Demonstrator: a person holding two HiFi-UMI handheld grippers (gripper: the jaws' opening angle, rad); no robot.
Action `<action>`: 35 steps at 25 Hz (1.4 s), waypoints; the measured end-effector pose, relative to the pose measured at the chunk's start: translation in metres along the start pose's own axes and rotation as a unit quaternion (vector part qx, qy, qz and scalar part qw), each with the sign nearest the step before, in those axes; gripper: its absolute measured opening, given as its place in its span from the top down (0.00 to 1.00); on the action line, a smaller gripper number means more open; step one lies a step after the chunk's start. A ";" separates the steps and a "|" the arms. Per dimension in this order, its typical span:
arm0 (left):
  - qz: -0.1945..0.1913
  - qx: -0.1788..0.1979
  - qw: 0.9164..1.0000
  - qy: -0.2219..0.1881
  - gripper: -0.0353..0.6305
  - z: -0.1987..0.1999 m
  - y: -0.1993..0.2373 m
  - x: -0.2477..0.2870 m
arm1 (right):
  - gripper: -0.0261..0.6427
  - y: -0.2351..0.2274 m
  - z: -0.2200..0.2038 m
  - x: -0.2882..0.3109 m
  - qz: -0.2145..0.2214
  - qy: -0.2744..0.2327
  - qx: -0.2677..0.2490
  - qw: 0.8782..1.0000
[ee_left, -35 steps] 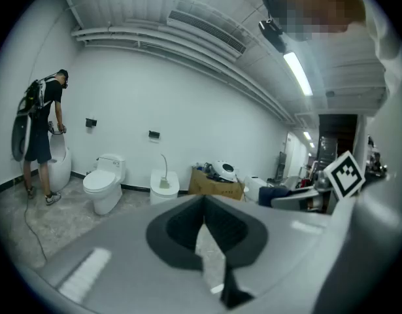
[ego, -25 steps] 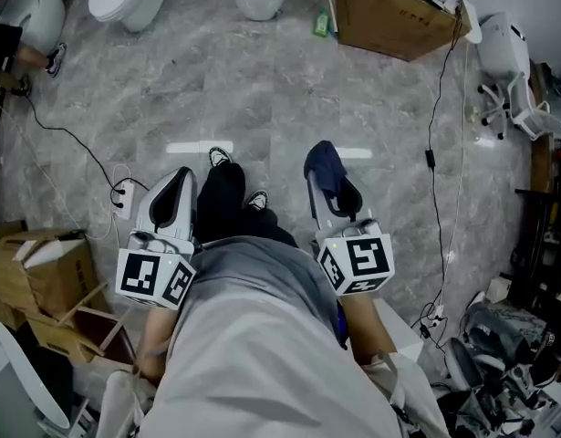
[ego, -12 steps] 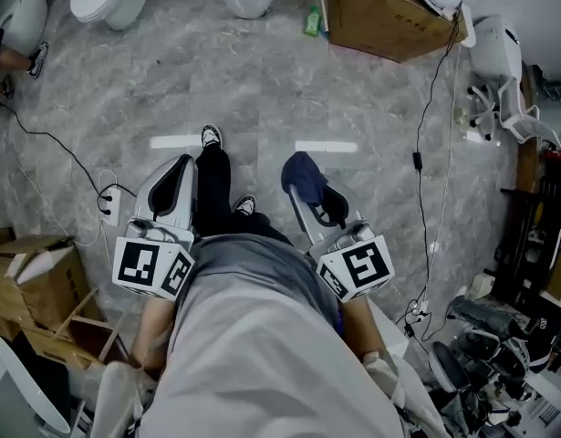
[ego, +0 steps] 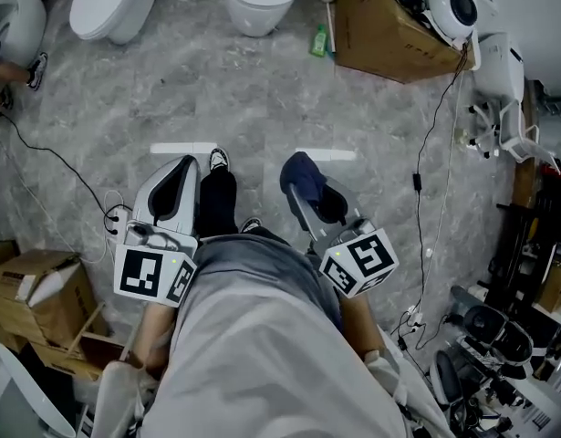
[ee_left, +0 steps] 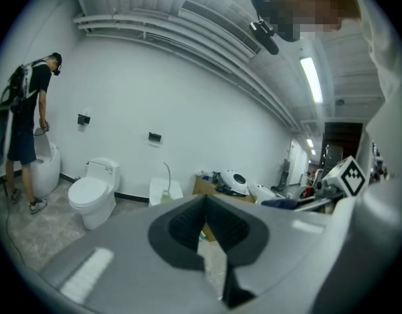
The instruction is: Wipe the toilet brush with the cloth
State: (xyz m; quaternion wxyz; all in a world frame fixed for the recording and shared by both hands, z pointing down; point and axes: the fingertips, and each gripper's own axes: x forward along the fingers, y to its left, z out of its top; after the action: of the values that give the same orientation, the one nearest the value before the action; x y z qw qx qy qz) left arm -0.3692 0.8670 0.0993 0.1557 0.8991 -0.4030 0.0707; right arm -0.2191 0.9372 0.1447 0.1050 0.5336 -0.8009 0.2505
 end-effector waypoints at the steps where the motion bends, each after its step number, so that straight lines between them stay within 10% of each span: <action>1: 0.000 0.002 1.000 0.000 0.95 0.006 0.010 0.007 | 0.81 -0.002 0.007 0.011 0.003 0.004 0.000 1.000; 14: -0.002 -0.012 1.000 0.000 0.95 0.065 0.124 0.093 | 0.81 -0.034 0.106 0.128 -0.043 -0.019 -0.007 0.999; 35: 0.003 -0.002 0.999 -0.033 0.95 0.120 0.176 0.262 | 0.79 -0.167 0.192 0.259 -0.030 -0.017 0.007 0.999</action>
State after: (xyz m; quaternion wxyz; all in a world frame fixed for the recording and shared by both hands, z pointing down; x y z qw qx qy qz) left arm -0.3267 0.5323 0.0917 0.1437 0.8995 -0.4107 0.0406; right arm -0.1543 0.5798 0.1426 0.0954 0.5621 -0.7846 0.2434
